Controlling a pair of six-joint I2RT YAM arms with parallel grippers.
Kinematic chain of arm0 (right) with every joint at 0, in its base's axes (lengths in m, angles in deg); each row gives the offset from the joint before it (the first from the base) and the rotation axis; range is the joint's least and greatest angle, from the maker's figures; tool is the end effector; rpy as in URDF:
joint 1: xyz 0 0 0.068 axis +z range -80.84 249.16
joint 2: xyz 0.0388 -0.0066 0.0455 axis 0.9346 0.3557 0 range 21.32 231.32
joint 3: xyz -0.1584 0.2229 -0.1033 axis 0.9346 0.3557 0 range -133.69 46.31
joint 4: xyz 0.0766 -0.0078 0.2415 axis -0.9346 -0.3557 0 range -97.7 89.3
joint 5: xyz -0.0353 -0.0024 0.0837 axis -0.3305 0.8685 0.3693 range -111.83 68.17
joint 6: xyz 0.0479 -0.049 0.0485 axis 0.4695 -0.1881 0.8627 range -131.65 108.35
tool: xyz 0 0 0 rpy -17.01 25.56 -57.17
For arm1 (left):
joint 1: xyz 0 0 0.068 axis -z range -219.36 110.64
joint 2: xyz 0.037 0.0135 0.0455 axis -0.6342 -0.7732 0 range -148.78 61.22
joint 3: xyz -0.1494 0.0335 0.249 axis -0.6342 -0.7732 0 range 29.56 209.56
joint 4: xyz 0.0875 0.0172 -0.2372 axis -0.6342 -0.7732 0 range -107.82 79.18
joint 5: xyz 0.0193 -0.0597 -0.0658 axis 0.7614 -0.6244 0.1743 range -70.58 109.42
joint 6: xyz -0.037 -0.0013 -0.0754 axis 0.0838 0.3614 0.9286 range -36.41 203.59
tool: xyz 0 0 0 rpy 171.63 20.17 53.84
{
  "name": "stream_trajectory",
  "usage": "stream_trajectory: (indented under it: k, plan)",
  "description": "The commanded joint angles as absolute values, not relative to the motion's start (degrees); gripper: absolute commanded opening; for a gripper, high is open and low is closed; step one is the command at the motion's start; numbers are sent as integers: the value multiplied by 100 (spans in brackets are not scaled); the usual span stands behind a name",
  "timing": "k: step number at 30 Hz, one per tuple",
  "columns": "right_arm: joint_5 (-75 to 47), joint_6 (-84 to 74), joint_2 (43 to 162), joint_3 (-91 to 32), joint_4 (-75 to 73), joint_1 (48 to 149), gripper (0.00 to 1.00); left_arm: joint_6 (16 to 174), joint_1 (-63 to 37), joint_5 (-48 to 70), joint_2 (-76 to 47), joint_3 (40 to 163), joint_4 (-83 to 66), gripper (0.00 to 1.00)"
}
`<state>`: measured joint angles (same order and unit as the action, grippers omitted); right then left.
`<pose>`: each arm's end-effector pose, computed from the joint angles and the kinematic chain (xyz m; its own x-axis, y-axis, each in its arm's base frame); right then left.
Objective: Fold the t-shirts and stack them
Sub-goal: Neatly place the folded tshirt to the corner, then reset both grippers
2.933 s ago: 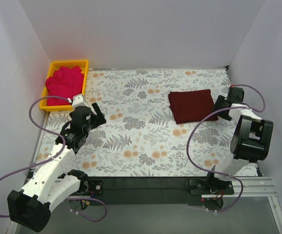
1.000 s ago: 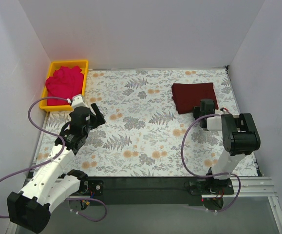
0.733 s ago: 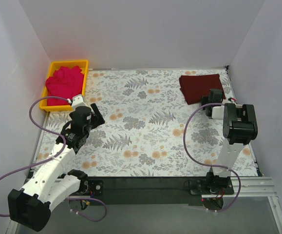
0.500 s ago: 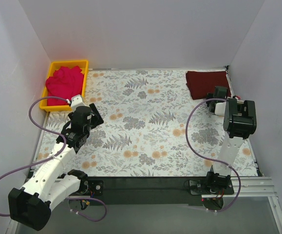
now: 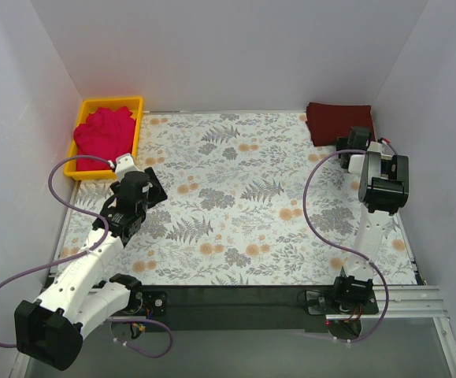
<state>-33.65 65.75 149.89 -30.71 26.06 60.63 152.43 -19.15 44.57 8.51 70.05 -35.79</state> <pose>0.5156 -0.0925 0.1265 0.2307 0.9313 -0.2819 0.4764 0.1444 0.8673 0.2019 -0.0411 0.2631 -0.2003 -0.8259 -0.5270 -0.5308 0.5436 -0.6502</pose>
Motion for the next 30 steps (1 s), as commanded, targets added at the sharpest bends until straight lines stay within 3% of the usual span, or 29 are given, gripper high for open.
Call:
stream_trajectory:
  k: [1, 6, 10, 13, 14, 16, 22, 30]
  plan:
    - [-3458, 6175, 15034, -3279, 2707, 5959, 1, 15223, -1923, 4658, 883, 6973, -3525, 69]
    - [-3274, 6042, 15087, -3271, 2716, 5835, 4, 15215, -1932, 4632, 875, 6964, -3499, 69]
    - [-3124, 5963, 15070, -3236, 2725, 5826, 20, 15215, -1923, 4632, 883, 6973, -3508, 69]
    - [-3019, 5831, 14903, -3104, 2734, 5827, 44, 15215, -1923, 4632, 918, 6973, -3508, 69]
    - [-2914, 5761, 14789, -3069, 2742, 5818, 56, 15215, -1923, 4632, 936, 6964, -3490, 69]
    - [-2755, 5664, 14613, -2832, 2769, 5818, 68, 15206, -1923, 4614, 1015, 6947, -3482, 69]
    - [-2360, 5296, 13489, -1665, 2857, 5940, 79, 15206, -1923, 4588, 1296, 6921, -3455, 73]
    - [-945, 4408, 10740, 752, 2848, 6046, 80, 15206, -1932, 4632, 1815, 6815, -3402, 81]
